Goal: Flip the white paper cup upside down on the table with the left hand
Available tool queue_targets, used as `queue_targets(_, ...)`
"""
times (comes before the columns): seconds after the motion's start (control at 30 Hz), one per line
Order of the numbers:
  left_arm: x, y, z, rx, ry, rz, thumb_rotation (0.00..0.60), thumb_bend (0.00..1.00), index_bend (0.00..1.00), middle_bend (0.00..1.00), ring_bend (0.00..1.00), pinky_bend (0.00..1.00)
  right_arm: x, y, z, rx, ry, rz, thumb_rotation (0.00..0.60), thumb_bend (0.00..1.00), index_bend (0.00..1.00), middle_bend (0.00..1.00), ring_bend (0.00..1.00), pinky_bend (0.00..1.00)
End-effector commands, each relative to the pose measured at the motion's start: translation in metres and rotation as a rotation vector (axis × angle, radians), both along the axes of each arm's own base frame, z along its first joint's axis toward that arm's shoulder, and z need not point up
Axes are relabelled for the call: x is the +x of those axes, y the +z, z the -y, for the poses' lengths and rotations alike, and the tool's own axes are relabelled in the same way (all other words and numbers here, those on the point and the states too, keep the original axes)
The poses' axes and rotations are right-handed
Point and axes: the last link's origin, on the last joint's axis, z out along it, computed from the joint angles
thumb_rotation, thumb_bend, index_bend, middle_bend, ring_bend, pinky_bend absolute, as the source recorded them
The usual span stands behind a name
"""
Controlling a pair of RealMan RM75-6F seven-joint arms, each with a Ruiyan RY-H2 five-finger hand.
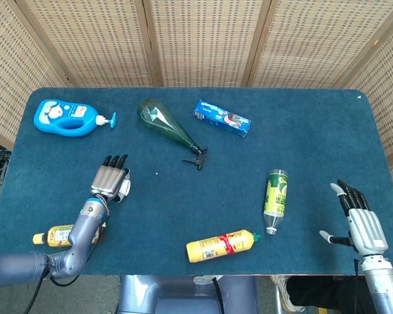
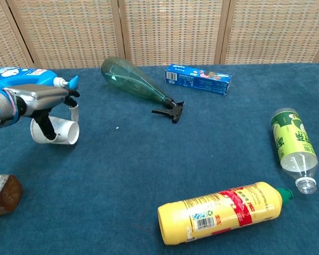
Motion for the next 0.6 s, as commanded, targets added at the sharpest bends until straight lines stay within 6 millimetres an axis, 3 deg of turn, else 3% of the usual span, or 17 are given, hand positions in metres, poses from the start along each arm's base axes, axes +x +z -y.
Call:
queue_targets(0.03,-0.021,0.022,0.001,0.190,0.001,0.502,0.600,0.30,0.48,0.03,0.00,0.07,0.000,-0.002,0.000,0.004,-0.001,-0.004,0.600,0.09,0.00,0.00,0.00,0.00)
queue_targets(0.37,-0.022,0.022,0.004,0.196,-0.015,0.621,0.600,0.29,0.48,0.03,0.00,0.07,0.000,-0.002,0.000,0.002,-0.005,-0.004,0.600,0.09,0.00,0.00,0.00,0.00)
queue_targets(0.6,-0.035,0.011,0.010,0.172,0.000,0.745,0.600,0.26,0.48,0.03,0.00,0.06,0.000,-0.001,0.000,0.000,-0.003,-0.001,0.600,0.09,0.00,0.00,0.00,0.00)
